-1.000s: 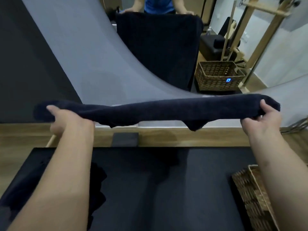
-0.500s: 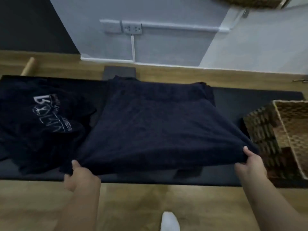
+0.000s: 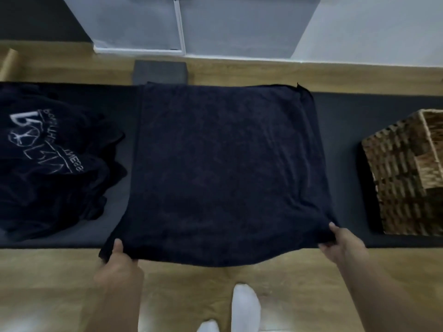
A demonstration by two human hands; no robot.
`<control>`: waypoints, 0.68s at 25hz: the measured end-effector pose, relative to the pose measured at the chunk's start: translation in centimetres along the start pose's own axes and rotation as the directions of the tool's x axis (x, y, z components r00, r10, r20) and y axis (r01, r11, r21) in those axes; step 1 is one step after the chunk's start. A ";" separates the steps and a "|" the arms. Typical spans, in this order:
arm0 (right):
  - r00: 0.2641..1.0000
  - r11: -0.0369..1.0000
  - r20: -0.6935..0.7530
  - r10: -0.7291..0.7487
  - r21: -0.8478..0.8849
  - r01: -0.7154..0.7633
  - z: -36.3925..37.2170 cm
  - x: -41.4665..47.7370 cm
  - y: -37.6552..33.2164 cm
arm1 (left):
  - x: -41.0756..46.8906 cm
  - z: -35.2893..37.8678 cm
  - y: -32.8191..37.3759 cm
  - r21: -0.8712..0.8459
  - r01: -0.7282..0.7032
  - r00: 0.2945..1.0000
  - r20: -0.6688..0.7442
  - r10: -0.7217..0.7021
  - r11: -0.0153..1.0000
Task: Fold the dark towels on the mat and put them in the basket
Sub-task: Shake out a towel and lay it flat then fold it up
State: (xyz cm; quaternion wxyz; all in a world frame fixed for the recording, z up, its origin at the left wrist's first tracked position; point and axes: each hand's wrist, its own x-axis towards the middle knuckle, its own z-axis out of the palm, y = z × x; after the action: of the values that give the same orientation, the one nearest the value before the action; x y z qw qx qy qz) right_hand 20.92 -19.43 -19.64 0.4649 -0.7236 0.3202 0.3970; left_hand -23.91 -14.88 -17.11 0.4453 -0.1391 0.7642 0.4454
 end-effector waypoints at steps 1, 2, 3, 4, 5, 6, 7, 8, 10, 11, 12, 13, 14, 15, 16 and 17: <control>0.999 0.999 0.012 -0.031 0.011 0.031 0.4 -0.6 -1.0 | -0.6 0.7 0.8 -0.023 -0.042 0.999 0.001 0.042 0.999; 0.998 0.998 -0.001 -0.056 0.037 0.056 0.5 -0.7 -1.6 | -1.5 1.4 1.4 -0.056 -0.059 0.998 0.019 0.060 0.997; 0.997 0.995 -0.007 -0.073 0.062 0.074 0.6 -0.7 -2.1 | -1.8 1.7 1.8 -0.014 -0.084 0.995 0.046 0.084 0.996; 0.997 0.996 -0.010 -0.076 0.048 0.077 0.6 -1.2 -2.7 | -2.0 1.9 2.1 -0.016 -0.086 0.995 0.040 0.087 0.996; 0.998 0.995 -0.039 -0.058 0.075 0.061 0.1 -2.0 -2.8 | -2.2 1.4 2.3 -0.023 -0.067 0.997 0.042 0.068 0.997; 0.995 0.996 -0.074 -0.060 0.063 0.064 -0.8 -3.1 -2.5 | -2.1 0.3 2.1 -0.038 -0.042 0.999 0.028 0.043 0.998; 0.995 0.996 -0.089 -0.051 0.064 0.057 -1.8 -4.4 -2.1 | -2.1 -0.7 2.0 -0.027 -0.022 0.999 0.025 0.023 0.999; 0.995 0.998 -0.087 -0.049 0.035 0.052 -2.7 -5.5 -1.7 | -2.6 -1.4 2.2 -0.013 -0.018 1.000 0.015 0.018 1.000; 0.994 0.994 -0.091 -0.067 0.080 0.074 -3.4 -7.2 -2.2 | -2.8 -1.5 3.0 0.043 -0.061 0.998 0.031 0.060 0.997; 0.991 0.989 -0.088 -0.097 0.104 0.106 -3.1 -7.7 -3.1 | -2.8 -0.8 3.9 0.065 -0.083 0.996 0.039 0.080 0.994; 0.990 0.984 -0.063 -0.124 0.122 0.131 -2.3 -8.7 -4.0 | -3.4 0.4 5.1 0.081 -0.089 0.995 0.044 0.086 0.993; 0.989 0.979 -0.044 -0.144 0.139 0.149 -1.2 -9.5 -5.0 | -4.1 2.0 6.5 0.096 -0.105 0.993 0.057 0.100 0.990; 0.985 0.972 0.004 -0.171 0.164 0.168 0.4 -10.1 -6.4 | -5.0 4.3 8.1 0.056 -0.128 0.990 0.062 0.124 0.990; 0.978 0.965 0.050 -0.200 0.185 0.188 2.5 -10.6 -7.9 | -5.5 6.6 9.6 -0.024 -0.157 0.987 0.040 0.157 0.987; 0.969 0.956 0.097 -0.228 0.211 0.204 4.8 -11.0 -9.5 | -5.9 9.1 11.0 -0.129 -0.186 0.982 0.011 0.189 0.974; 0.957 0.949 0.136 -0.254 0.225 0.220 7.5 -11.2 -11.2 | -6.1 11.8 12.5 -0.210 -0.206 0.978 -0.005 0.210 0.956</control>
State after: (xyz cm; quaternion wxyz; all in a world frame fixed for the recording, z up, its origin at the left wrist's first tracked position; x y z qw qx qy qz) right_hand 22.79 -7.37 -7.04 0.6069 -0.6696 0.2309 0.3606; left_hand -21.53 0.51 -7.73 0.3856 -0.1001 0.7196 0.5688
